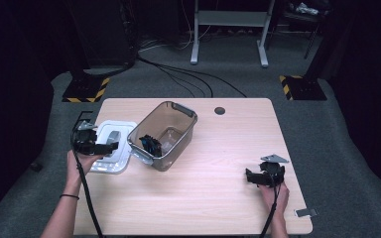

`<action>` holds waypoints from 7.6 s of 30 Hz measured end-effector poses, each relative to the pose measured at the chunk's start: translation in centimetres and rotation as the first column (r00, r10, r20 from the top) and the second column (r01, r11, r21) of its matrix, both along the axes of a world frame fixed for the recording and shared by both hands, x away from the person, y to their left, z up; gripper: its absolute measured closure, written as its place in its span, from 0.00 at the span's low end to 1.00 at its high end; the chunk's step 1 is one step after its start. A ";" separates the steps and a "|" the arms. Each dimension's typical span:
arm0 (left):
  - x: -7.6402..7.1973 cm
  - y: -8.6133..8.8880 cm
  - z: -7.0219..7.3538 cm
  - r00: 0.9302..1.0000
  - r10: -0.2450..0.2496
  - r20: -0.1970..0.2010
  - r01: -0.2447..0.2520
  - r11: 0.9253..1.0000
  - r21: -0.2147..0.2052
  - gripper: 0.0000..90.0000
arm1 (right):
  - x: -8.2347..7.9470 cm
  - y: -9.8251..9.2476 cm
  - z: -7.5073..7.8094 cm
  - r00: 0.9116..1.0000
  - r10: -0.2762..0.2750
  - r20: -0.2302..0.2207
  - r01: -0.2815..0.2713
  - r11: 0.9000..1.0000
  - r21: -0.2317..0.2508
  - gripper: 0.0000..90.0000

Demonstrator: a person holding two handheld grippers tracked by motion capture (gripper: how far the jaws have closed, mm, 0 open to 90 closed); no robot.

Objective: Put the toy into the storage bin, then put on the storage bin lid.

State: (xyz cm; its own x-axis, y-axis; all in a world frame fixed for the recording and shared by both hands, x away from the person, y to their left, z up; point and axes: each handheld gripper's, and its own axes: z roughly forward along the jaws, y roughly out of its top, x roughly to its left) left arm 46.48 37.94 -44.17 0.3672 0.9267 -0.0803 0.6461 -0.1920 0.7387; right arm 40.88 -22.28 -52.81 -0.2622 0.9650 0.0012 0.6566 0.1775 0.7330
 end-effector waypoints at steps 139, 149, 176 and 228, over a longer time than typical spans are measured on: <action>5.6 -14.2 13.0 0.949 -0.301 -0.099 0.309 0.947 0.086 0.75 | 0.0 0.0 0.0 1.000 0.001 -0.001 -0.001 1.000 0.003 0.08; 7.2 -16.5 11.4 0.932 -0.328 -0.156 0.345 0.934 0.090 0.75 | 0.0 0.0 0.0 1.000 0.003 0.000 -0.003 1.000 0.003 0.08; 7.6 -18.2 9.3 0.892 -0.382 -0.240 0.410 0.909 0.077 0.75 | 0.0 0.0 0.0 1.000 0.003 -0.001 -0.003 1.000 0.003 0.08; -2.8 -5.8 7.4 0.975 -0.220 -0.006 0.220 0.975 0.037 0.05 | 0.0 0.0 0.0 1.000 0.001 0.000 -0.001 1.000 0.001 0.08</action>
State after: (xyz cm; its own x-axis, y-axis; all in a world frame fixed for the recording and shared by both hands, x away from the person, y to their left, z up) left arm 43.63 32.11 -36.74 0.5627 0.8252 -0.0483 0.5860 -0.3570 0.7274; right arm 40.87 -22.29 -52.81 -0.2637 0.9646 0.0020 0.6562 0.1779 0.7333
